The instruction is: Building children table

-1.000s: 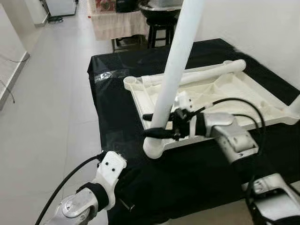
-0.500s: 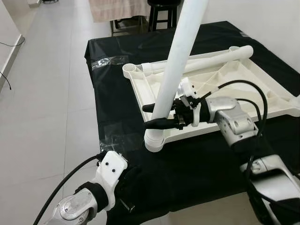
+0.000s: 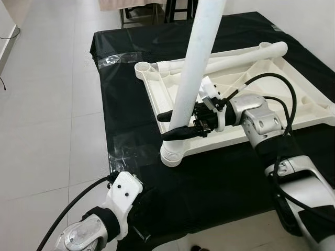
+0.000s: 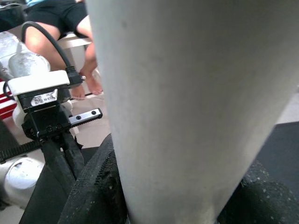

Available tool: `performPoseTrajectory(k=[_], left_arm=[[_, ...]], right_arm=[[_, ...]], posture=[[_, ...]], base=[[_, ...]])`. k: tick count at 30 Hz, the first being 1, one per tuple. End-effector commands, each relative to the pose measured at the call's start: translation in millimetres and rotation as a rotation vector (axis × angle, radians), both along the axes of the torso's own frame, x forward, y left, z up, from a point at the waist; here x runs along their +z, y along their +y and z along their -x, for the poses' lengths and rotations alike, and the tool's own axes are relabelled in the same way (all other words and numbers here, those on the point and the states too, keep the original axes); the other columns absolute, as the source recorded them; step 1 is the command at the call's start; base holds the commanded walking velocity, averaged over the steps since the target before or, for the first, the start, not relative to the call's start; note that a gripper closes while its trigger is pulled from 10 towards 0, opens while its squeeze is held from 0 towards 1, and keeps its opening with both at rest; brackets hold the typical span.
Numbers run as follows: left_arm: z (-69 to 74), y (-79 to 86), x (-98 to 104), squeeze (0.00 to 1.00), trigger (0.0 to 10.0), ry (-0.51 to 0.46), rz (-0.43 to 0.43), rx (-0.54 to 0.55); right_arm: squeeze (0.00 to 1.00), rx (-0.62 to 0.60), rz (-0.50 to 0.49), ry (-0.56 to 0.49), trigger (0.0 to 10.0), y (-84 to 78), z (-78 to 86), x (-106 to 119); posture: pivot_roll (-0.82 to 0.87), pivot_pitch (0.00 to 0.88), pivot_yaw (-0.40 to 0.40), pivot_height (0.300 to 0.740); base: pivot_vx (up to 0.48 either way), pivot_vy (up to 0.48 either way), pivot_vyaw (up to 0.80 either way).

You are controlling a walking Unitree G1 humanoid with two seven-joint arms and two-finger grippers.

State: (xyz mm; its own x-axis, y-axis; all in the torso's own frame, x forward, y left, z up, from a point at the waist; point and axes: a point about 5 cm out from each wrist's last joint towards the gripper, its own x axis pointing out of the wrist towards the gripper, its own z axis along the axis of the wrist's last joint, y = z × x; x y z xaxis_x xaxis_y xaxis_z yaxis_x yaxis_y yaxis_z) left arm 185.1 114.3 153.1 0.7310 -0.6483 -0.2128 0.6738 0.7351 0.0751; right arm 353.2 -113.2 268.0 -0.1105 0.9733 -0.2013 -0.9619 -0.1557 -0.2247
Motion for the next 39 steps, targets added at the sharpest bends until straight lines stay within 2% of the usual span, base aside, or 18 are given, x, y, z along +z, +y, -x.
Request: performPoseTrajectory(k=[1, 8, 10, 15, 24, 31, 33, 34, 39], left_arm=[[4.0, 1.4, -2.3, 0.00, 10.0, 0.018, -0.021, 0.000], [5.1, 1.7, -2.2, 0.00, 10.0, 0.022, -0.022, 0.003], [5.5, 1.9, -2.5, 0.00, 10.0, 0.025, -0.023, 0.004], [5.3, 1.5, -3.1, 0.00, 10.0, 0.028, -0.025, 0.005], [5.0, 0.3, -4.2, 0.00, 10.0, 0.029, -0.026, 0.005], [5.2, -0.1, -4.8, 0.00, 10.0, 0.031, -0.025, 0.006], [4.7, -0.4, -5.2, 0.00, 10.0, 0.031, -0.025, 0.006], [4.6, -0.7, -5.5, 0.00, 10.0, 0.031, -0.025, 0.005], [4.5, -1.0, -5.6, 0.00, 10.0, 0.031, -0.025, 0.005]], right_arm=[[0.00, 0.034, 0.041, 0.017, 10.0, 1.9, 1.5, -7.1], [0.00, 0.052, 0.070, -0.006, 10.0, 3.2, 2.9, -5.5], [0.00, 0.058, 0.136, -0.049, 10.0, 3.8, 3.2, -8.2], [0.00, 0.067, 0.218, -0.102, 10.0, 3.7, 4.0, -12.9], [0.00, 0.067, 0.234, -0.126, 10.0, 3.0, 2.8, -11.9], [0.00, 0.083, 0.232, -0.135, 10.0, 4.9, 5.6, -11.1], [0.00, 0.072, 0.188, -0.126, 10.0, 7.4, 4.5, -8.8], [0.00, 0.030, 0.139, -0.112, 10.0, 9.4, 1.0, -6.4], [0.00, -0.040, 0.081, -0.088, 10.0, 11.2, -4.4, -5.7]], posture=[[0.13, 0.273, -0.033, 0.740], [0.13, 0.277, -0.033, 0.740], [0.13, 0.275, -0.032, 0.740], [0.13, 0.270, -0.031, 0.740], [0.13, 0.260, -0.033, 0.740], [0.12, 0.258, -0.035, 0.740], [0.12, 0.251, -0.036, 0.740], [0.12, 0.249, -0.037, 0.740], [0.12, 0.249, -0.038, 0.740]], base=[[0.000, 0.000, 0.00], [0.000, 0.000, 0.00], [0.000, 0.000, 0.00], [0.000, 0.000, 0.00], [0.000, 0.000, 0.00], [0.000, 0.000, 0.00], [0.000, 0.000, 0.00], [0.000, 0.000, 0.00], [0.000, 0.000, 0.00]])
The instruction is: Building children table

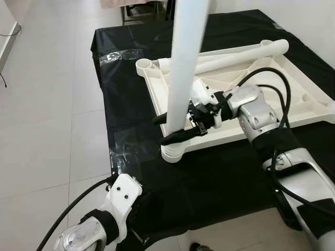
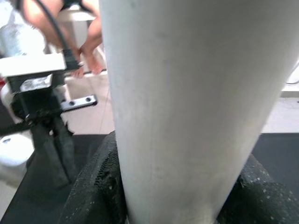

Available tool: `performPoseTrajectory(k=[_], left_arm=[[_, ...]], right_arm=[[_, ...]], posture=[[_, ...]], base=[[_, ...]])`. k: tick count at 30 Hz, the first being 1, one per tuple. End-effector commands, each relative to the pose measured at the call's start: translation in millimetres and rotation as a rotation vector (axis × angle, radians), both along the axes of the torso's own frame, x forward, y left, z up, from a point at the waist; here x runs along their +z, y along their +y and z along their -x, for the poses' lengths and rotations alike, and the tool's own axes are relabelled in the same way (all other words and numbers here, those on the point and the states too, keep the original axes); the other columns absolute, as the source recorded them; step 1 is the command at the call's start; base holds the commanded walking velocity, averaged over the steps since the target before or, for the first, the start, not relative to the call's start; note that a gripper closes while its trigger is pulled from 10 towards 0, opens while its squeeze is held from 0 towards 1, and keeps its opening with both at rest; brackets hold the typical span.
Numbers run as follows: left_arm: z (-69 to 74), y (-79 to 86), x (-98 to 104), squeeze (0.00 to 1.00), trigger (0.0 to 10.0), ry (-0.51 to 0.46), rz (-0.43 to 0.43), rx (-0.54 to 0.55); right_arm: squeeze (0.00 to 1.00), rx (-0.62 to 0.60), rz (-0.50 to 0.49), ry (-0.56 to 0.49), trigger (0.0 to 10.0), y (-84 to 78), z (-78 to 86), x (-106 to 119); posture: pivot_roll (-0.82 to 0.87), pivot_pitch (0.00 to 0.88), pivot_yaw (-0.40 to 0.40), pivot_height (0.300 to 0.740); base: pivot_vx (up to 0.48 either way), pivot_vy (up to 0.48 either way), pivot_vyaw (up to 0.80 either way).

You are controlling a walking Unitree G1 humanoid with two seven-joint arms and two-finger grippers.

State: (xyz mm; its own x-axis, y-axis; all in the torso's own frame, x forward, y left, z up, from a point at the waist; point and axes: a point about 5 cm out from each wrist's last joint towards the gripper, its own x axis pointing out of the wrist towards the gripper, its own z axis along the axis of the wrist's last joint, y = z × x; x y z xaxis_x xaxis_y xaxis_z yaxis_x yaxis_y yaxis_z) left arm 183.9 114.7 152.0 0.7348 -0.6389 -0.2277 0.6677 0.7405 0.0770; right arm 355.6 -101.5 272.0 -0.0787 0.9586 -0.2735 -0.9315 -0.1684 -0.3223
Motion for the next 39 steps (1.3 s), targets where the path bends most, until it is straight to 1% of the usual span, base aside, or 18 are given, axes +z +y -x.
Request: performPoseTrajectory(k=[1, 11, 19, 20, 21, 23, 24, 25, 26, 27, 28, 29, 30, 31, 32, 33, 35, 39], left_arm=[[3.4, -1.4, -4.5, 0.00, 10.0, 0.021, -0.013, -0.004], [2.9, -1.4, -4.0, 0.00, 10.0, 0.022, -0.010, -0.004], [1.6, -2.2, -4.6, 0.00, 10.0, 0.022, -0.006, -0.001], [1.4, -2.3, -4.9, 0.00, 10.0, 0.022, -0.005, 0.000], [1.4, -2.3, -4.9, 0.00, 10.0, 0.022, -0.005, 0.000], [1.3, -2.4, -5.9, 0.00, 10.0, 0.022, -0.005, 0.002], [1.3, -2.4, -5.9, 0.00, 10.0, 0.022, -0.005, 0.002], [1.0, -2.1, -6.7, 0.00, 10.0, 0.022, -0.006, 0.003], [1.0, -2.1, -6.7, 0.00, 10.0, 0.022, -0.006, 0.003], [-1.0, -2.2, -6.8, 0.00, 10.0, 0.019, -0.008, 0.002], [-1.0, -2.2, -6.8, 0.00, 10.0, 0.019, -0.008, 0.002], [-3.8, -1.8, -7.3, 0.00, 10.0, 0.015, -0.010, 0.000], [-3.8, -1.8, -7.3, 0.00, 10.0, 0.015, -0.010, 0.000], [-5.8, -1.5, -7.5, 0.00, 10.0, 0.012, -0.011, -0.001], [-8.2, -1.8, -8.3, 0.00, 10.0, 0.008, -0.012, -0.003], [-8.2, -1.8, -8.3, 0.00, 10.0, 0.008, -0.012, -0.003], [-14.6, -2.0, -9.4, 0.00, 10.0, -0.007, -0.014, 0.002], [-17.4, -2.0, -9.7, 0.00, 10.0, -0.013, -0.016, 0.006]], right_arm=[[0.00, -0.063, 0.003, 0.032, 10.0, -0.4, -3.6, -11.6], [0.00, -0.155, -0.028, 0.072, 10.0, -4.5, -4.0, -27.2], [0.00, -0.357, -0.048, 0.085, 10.0, -19.7, -2.8, -46.2], [0.00, -0.435, -0.049, 0.100, 10.0, -23.2, -0.7, -53.0], [0.00, -0.435, -0.049, 0.100, 10.0, -23.2, -0.7, -53.0], [0.00, -0.722, -0.079, 0.222, 10.0, -27.8, 7.0, -77.9], [0.00, -0.722, -0.079, 0.222, 10.0, -27.8, 7.0, -77.9], [0.00, -1.005, -0.162, 0.247, 10.0, -17.7, 24.6, -101.8], [0.00, -1.005, -0.162, 0.247, 10.0, -17.7, 24.6, -101.8], [0.00, -1.190, -0.207, 0.295, 10.0, -10.0, 54.6, -125.8], [0.00, -1.190, -0.207, 0.295, 10.0, -10.0, 54.6, -125.8], [0.00, -1.328, -0.216, 0.307, 10.0, -6.5, 74.0, -138.5], [0.00, -1.328, -0.216, 0.307, 10.0, -6.5, 74.0, -138.5], [0.00, -1.402, -0.215, 0.312, 10.0, -4.5, 85.3, -144.6], [0.00, -1.386, -0.240, 0.249, 10.0, 0.8, 79.7, -135.7], [0.00, -1.386, -0.240, 0.249, 10.0, 0.8, 79.7, -135.7], [0.00, -1.377, -0.279, 0.184, 10.0, 4.5, 65.4, -127.2], [0.00, -1.372, -0.281, 0.171, 10.0, 5.8, 62.0, -126.1]], posture=[[0.12, 0.249, -0.038, 0.740], [0.11, 0.252, -0.034, 0.740], [0.09, 0.254, -0.046, 0.740], [0.08, 0.253, -0.053, 0.740], [0.08, 0.253, -0.053, 0.740], [0.07, 0.248, -0.068, 0.740], [0.07, 0.248, -0.068, 0.740], [0.07, 0.239, -0.067, 0.740], [0.07, 0.239, -0.067, 0.740], [0.08, 0.234, -0.068, 0.740], [0.08, 0.234, -0.068, 0.740], [0.06, 0.223, -0.044, 0.740], [0.06, 0.223, -0.044, 0.740], [0.06, 0.223, -0.044, 0.740], [0.05, 0.203, -0.033, 0.740], [0.05, 0.203, -0.033, 0.740], [0.06, 0.174, -0.038, 0.740], [0.06, 0.172, -0.038, 0.740]], base=[[0.000, 0.000, 0.00], [0.000, 0.000, 0.00], [0.000, 0.000, 0.00], [0.000, 0.000, 0.00], [0.000, 0.000, 0.00], [0.000, 0.000, 0.00], [0.000, 0.000, 0.00], [0.000, 0.000, 0.00], [0.000, 0.000, 0.00], [0.000, 0.000, 0.00], [0.000, 0.000, 0.00], [0.000, 0.000, 0.00], [0.000, 0.000, 0.00], [0.000, 0.000, 0.00], [0.000, 0.000, 0.00], [0.000, 0.000, 0.00], [0.000, 0.000, 0.00], [0.000, 0.000, 0.00]])
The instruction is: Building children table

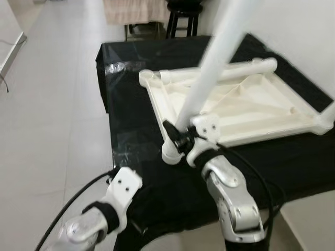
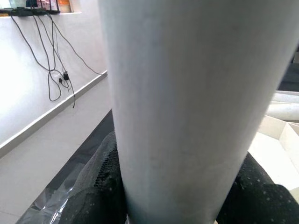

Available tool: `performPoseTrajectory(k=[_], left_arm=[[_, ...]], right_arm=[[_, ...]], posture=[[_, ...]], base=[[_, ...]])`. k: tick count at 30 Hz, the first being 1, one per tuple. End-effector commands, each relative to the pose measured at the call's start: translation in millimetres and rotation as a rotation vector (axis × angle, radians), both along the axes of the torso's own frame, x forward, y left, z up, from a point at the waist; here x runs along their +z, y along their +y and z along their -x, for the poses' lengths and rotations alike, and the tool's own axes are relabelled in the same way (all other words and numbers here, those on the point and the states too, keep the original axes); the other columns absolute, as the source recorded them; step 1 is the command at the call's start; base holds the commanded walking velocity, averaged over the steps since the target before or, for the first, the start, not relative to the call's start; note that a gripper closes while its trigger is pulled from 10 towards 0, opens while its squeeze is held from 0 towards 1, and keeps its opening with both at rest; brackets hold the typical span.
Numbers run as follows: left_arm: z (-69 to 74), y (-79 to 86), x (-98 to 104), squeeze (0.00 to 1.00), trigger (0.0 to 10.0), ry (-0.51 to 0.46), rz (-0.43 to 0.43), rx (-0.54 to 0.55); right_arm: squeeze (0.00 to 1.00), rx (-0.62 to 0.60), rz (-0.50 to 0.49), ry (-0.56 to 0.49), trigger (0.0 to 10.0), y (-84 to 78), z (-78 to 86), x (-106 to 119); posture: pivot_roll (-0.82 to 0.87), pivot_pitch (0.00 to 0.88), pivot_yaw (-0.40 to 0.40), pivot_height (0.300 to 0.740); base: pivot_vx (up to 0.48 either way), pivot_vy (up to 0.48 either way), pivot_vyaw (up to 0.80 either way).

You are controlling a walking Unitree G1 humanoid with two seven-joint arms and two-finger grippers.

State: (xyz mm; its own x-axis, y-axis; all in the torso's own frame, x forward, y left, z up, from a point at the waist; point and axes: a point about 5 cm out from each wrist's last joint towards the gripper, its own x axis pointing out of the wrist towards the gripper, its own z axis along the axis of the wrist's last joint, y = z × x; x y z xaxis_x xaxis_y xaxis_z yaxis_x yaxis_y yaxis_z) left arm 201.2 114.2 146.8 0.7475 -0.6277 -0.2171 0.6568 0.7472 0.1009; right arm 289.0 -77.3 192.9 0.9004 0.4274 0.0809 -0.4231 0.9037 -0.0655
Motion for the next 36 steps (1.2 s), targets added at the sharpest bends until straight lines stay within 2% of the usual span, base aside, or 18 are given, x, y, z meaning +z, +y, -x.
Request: performPoseTrajectory(k=[1, 7, 11, 13, 15, 18, 20, 21, 23, 24, 26, 27, 29, 30, 32, 33, 35, 36], left_arm=[[-3.5, -1.1, -4.6, 0.00, 10.0, 0.004, -0.005, 0.000], [-8.2, 0.2, -4.9, 0.00, 10.0, -0.005, -0.007, 0.008], [-13.7, 3.6, -2.6, 0.00, 10.0, -0.025, -0.016, 0.018], [-14.8, 4.4, -2.0, 0.00, 10.0, -0.030, -0.017, 0.019], [-16.9, 6.9, -0.9, 0.00, 10.0, -0.040, -0.021, 0.028], [-17.8, 7.9, -0.9, 0.00, 10.0, -0.044, -0.022, 0.031], [-18.7, 8.5, -1.5, 0.00, 10.0, -0.049, -0.023, 0.034], [-18.7, 8.5, -1.5, 0.00, 10.0, -0.049, -0.023, 0.034], [-18.3, 6.4, -2.2, 0.00, 10.0, -0.051, -0.021, 0.026], [-18.3, 6.4, -2.2, 0.00, 10.0, -0.051, -0.021, 0.026], [-15.8, 2.1, -3.0, 0.00, 10.0, -0.050, -0.019, 0.001], [-15.8, 2.1, -3.0, 0.00, 10.0, -0.050, -0.019, 0.001], [-12.7, -1.9, -3.8, 0.00, 10.0, -0.051, -0.023, -0.028], [-12.7, -1.9, -3.8, 0.00, 10.0, -0.051, -0.023, -0.028], [-8.2, -4.7, -4.3, 0.00, 10.0, -0.047, -0.022, -0.048], [-8.2, -4.7, -4.3, 0.00, 10.0, -0.047, -0.022, -0.048], [-3.4, -5.9, -4.4, 0.00, 10.0, -0.042, -0.025, -0.064], [-3.4, -5.9, -4.4, 0.00, 10.0, -0.042, -0.025, -0.064]], right_arm=[[0.00, -0.109, 0.074, 0.221, 10.0, -19.4, -9.3, -49.1], [0.00, -0.097, 0.074, 0.232, 10.0, -21.9, -16.3, -45.9], [0.00, -0.010, 0.136, 0.196, 10.0, -18.5, -20.0, -33.4], [0.00, 0.002, 0.157, 0.191, 10.0, -17.1, -18.7, -31.2], [0.00, 0.063, 0.192, 0.211, 10.0, -17.7, -15.2, -34.8], [0.00, 0.092, 0.196, 0.224, 10.0, -18.7, -13.8, -37.7], [0.00, 0.183, 0.176, 0.232, 10.0, -25.7, -14.8, -38.2], [0.00, 0.183, 0.176, 0.232, 10.0, -25.7, -14.8, -38.2], [0.00, 0.296, 0.134, 0.204, 10.0, -33.9, -20.3, -28.2], [0.00, 0.296, 0.134, 0.204, 10.0, -33.9, -20.3, -28.2], [0.00, 0.473, 0.078, 0.118, 10.0, -41.3, -29.9, -1.3], [0.00, 0.473, 0.078, 0.118, 10.0, -41.3, -29.9, -1.3], [0.00, 0.659, 0.050, 0.066, 10.0, -44.4, -35.0, 20.4], [0.00, 0.659, 0.050, 0.066, 10.0, -44.4, -35.0, 20.4], [0.00, 0.830, 0.081, 0.090, 10.0, -42.3, -39.9, 26.1], [0.00, 0.830, 0.081, 0.090, 10.0, -42.3, -39.9, 26.1], [0.00, 0.968, 0.068, 0.129, 10.0, -37.8, -43.7, 25.1], [0.00, 0.968, 0.068, 0.129, 10.0, -37.8, -43.7, 25.1]], posture=[[0.06, 0.151, -0.038, 0.740], [0.06, 0.139, -0.034, 0.740], [0.05, 0.135, -0.034, 0.740], [0.05, 0.135, -0.034, 0.740], [0.05, 0.133, -0.040, 0.740], [0.05, 0.133, -0.040, 0.740], [0.05, 0.133, -0.039, 0.740], [0.05, 0.133, -0.039, 0.740], [0.05, 0.135, -0.039, 0.740], [0.05, 0.135, -0.039, 0.740], [0.05, 0.143, -0.037, 0.740], [0.05, 0.143, -0.037, 0.740], [0.05, 0.152, -0.036, 0.740], [0.05, 0.152, -0.036, 0.740], [0.06, 0.171, -0.038, 0.740], [0.06, 0.171, -0.038, 0.740], [0.08, 0.193, -0.043, 0.740], [0.08, 0.193, -0.043, 0.740]], base=[[0.000, 0.000, 0.00], [0.000, 0.000, 0.00], [0.000, 0.000, 0.00], [0.000, 0.000, 0.00], [0.000, 0.000, 0.00], [0.000, 0.000, 0.00], [0.000, 0.000, 0.00], [0.000, 0.000, 0.00], [0.000, 0.000, 0.00], [0.000, 0.000, 0.00], [0.000, 0.000, 0.00], [0.000, 0.000, 0.00], [0.000, 0.000, 0.00], [0.000, 0.000, 0.00], [0.000, 0.000, 0.00], [0.000, 0.000, 0.00], [0.000, 0.000, 0.00], [0.000, 0.000, 0.00]])
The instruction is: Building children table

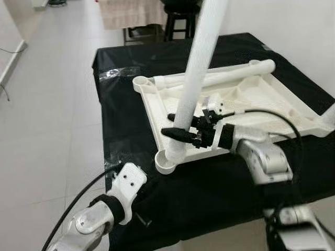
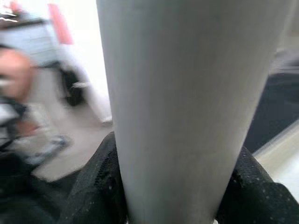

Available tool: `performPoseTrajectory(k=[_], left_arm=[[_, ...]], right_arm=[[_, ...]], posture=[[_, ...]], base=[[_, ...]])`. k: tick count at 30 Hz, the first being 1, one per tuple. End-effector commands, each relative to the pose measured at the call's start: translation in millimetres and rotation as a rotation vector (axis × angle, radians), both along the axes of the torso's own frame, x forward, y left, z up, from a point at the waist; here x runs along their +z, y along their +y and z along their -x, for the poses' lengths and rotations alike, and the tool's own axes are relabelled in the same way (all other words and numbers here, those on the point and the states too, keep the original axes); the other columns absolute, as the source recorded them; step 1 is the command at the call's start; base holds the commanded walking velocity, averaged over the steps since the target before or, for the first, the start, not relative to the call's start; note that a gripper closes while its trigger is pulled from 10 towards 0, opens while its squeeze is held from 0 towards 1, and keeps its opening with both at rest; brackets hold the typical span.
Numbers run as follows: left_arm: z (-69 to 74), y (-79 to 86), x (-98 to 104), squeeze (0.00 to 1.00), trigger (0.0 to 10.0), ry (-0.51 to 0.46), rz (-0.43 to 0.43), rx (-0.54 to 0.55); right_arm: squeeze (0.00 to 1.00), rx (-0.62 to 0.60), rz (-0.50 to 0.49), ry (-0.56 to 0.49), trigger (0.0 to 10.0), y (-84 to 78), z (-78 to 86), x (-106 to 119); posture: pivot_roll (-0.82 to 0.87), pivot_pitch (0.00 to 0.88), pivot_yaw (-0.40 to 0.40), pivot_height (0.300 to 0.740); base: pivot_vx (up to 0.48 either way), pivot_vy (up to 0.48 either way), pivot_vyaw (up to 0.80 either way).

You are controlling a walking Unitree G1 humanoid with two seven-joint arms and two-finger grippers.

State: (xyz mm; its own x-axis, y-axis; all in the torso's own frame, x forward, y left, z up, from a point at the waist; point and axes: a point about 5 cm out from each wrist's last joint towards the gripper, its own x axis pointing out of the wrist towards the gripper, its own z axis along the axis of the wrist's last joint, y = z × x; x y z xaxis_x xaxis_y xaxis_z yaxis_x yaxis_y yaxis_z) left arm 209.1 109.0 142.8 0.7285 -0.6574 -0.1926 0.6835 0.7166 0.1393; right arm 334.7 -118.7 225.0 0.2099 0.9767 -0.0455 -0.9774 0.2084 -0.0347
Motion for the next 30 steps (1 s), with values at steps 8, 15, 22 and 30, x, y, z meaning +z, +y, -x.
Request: performPoseTrajectory(k=[8, 15, 22, 30], left_arm=[[21.8, -0.1, 1.6, 0.00, 10.0, -0.008, -0.034, -0.046], [27.5, 0.4, 2.5, 0.00, 10.0, -0.005, -0.038, -0.055], [30.7, 1.6, 3.9, 0.00, 10.0, -0.005, -0.044, -0.057], [32.1, 3.2, 4.6, 0.00, 10.0, -0.007, -0.048, -0.049]], right_arm=[[0.00, 0.120, -0.074, 0.002, 10.0, 26.5, -13.4, 2.7], [0.00, 0.189, -0.121, -0.040, 10.0, 34.1, -17.0, 13.1], [0.00, 0.305, 0.005, -0.057, 10.0, 27.2, -14.5, 7.5], [0.00, 0.362, 0.118, -0.078, 10.0, 12.6, -17.0, 14.5]], posture=[[0.12, 0.249, -0.048, 0.740], [0.14, 0.271, -0.044, 0.740], [0.15, 0.281, -0.045, 0.740], [0.15, 0.286, -0.047, 0.740]], base=[[0.000, 0.000, 0.00], [0.000, 0.000, 0.00], [0.000, 0.000, 0.00], [0.000, 0.000, 0.00]])
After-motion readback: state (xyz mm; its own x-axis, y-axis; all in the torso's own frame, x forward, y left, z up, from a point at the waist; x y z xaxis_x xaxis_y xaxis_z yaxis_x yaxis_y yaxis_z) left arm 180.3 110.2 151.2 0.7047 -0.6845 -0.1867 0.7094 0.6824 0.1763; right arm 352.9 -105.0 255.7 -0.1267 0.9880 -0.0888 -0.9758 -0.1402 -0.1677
